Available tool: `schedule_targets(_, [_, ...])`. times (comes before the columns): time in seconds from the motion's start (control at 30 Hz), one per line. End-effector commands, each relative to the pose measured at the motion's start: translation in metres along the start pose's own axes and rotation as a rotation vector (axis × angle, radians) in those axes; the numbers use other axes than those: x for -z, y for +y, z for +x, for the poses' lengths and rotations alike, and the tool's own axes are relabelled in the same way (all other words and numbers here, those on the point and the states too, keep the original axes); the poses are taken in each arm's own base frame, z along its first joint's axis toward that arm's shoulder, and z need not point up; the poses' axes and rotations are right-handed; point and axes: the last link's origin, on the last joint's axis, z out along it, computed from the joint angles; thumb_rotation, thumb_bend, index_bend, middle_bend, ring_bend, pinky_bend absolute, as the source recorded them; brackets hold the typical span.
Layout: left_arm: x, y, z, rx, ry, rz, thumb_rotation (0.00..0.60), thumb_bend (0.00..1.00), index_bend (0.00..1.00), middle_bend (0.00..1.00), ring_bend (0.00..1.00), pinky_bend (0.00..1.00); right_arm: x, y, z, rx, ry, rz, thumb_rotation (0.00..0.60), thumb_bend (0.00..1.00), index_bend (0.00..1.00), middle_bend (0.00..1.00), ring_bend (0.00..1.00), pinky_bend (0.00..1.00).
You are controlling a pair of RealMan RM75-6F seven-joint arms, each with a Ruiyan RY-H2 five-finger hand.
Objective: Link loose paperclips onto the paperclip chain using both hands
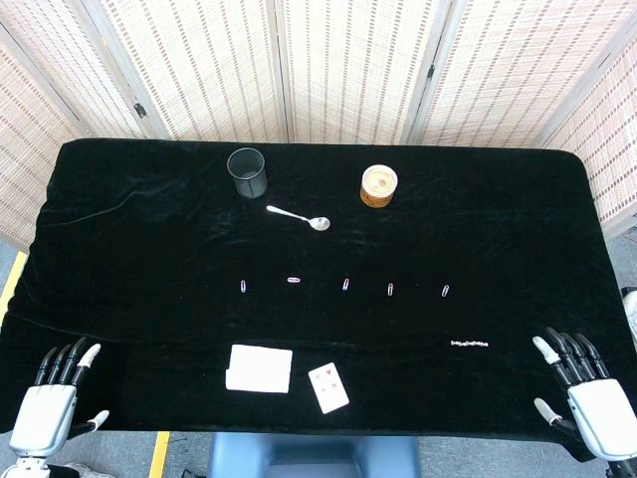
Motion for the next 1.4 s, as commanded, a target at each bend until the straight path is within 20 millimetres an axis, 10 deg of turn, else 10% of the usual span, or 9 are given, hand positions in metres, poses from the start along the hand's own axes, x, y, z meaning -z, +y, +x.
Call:
schedule_targets(0.03, [0.000,0.000,0.000,0.001,-0.003,0.001,0.600,0.09,0.00,0.01,0.02,0.00,-0.001,0.000,0.000,0.002,-0.004,-0.002,0.600,0.25,0.00,0.00,0.00,0.00])
schedule_targets(0.3, [-0.005,-0.002,-0.001,0.022,-0.027,0.005,0.600,0.09,0.00,0.01,0.02,0.00,-0.020,0.000,-0.008,0.001,-0.015,0.012,0.600,0.25,0.01,0.00,0.00,0.00])
schedule_targets(0.6, [-0.023,-0.019,0.000,0.049,-0.097,0.051,0.600,0.09,0.00,0.01,0.02,0.00,-0.103,-0.006,-0.012,0.031,-0.032,0.081,0.600,0.25,0.42,0.00,0.00,0.00])
schedule_targets(0.8, [-0.030,-0.031,0.001,0.093,-0.135,0.078,0.600,0.09,0.00,0.01,0.02,0.00,-0.140,-0.017,-0.031,0.031,-0.127,0.067,0.600,0.25,0.44,0.00,0.00,0.00])
schedule_targets(1.4, [-0.041,-0.045,0.003,0.148,-0.194,0.093,0.600,0.09,0.00,0.01,0.02,0.00,-0.134,-0.018,-0.070,0.021,-0.187,-0.017,0.600,0.30,0.50,0.00,0.00,0.00])
